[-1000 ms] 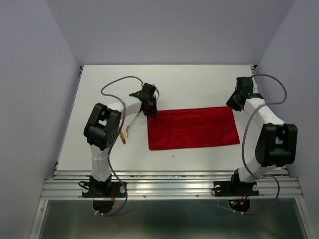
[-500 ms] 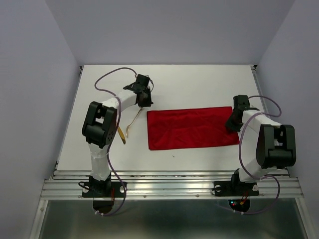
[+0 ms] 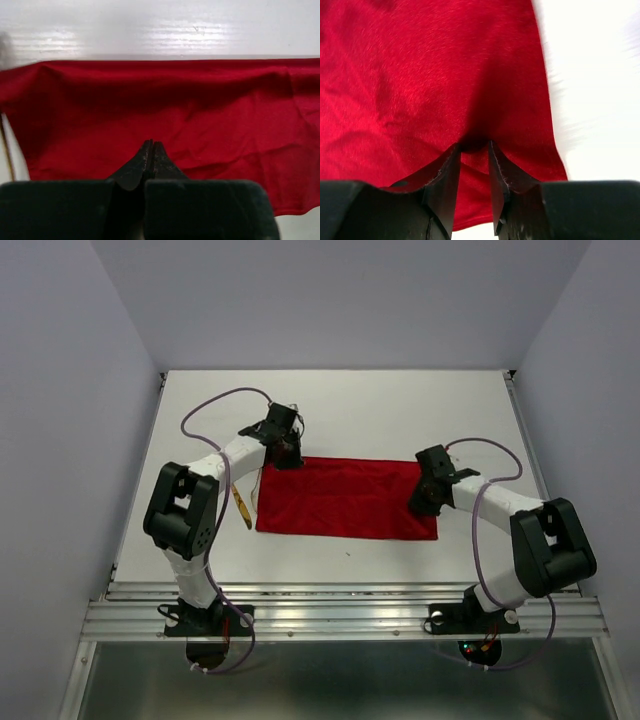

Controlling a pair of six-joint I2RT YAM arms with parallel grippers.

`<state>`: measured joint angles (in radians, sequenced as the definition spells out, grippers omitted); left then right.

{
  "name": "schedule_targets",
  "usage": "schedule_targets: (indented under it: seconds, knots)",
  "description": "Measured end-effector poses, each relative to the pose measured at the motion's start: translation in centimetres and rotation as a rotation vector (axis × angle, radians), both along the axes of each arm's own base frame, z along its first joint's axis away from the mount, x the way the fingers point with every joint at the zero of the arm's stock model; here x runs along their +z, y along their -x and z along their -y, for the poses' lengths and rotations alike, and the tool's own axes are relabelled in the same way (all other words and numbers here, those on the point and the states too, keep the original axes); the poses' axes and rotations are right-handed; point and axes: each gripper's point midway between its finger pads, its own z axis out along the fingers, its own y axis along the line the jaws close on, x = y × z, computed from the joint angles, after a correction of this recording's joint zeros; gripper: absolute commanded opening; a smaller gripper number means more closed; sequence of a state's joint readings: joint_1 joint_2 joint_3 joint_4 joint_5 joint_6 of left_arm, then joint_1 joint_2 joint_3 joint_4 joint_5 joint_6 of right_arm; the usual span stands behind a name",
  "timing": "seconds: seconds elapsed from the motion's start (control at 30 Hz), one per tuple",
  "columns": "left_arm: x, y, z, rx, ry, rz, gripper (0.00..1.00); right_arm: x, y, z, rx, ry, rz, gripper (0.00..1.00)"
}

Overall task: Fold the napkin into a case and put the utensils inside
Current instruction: Smooth out the rectangle-folded napkin at the center of the board.

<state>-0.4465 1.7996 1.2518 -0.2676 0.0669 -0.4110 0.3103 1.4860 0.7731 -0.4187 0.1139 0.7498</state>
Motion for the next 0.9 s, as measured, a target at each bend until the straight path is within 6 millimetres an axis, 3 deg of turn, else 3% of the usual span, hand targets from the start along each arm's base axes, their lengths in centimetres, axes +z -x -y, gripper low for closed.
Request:
schedule_targets:
  seconds: [0.13, 0.23, 0.37, 0.47, 0.57, 0.73, 0.9]
  knots:
    - [-0.6, 1.9, 1.0, -0.025, 0.0, -0.022, 0.0, 0.0, 1.1, -2.4, 0.041, -0.029, -0.018, 0.39]
    - [-0.8, 3.3, 2.9, -0.069, 0.008, -0.031, 0.0, 0.9, 2.1, -1.5, 0.02, 0.01, -0.023, 0.45]
    - [-1.1, 5.5, 6.1, -0.139, 0.044, -0.041, 0.0, 3.4, 2.8, -0.1, -0.011, 0.042, 0.031, 0.52]
    - [-1.9, 6.9, 7.0, -0.162, 0.066, -0.066, 0.0, 4.8, 3.5, 0.4, -0.035, 0.032, 0.059, 0.55]
    - [-2.7, 7.7, 6.8, -0.155, 0.069, -0.095, 0.0, 4.2, 5.3, 0.9, -0.05, 0.026, 0.039, 0.54]
    - [-2.8, 7.7, 6.9, -0.152, 0.084, -0.099, 0.0, 1.3, 8.6, 1.3, -0.044, 0.016, -0.065, 0.5]
    - [-2.9, 7.6, 6.7, -0.147, 0.076, -0.096, 0.0, 0.7, 9.3, 1.2, -0.036, 0.006, -0.089, 0.49]
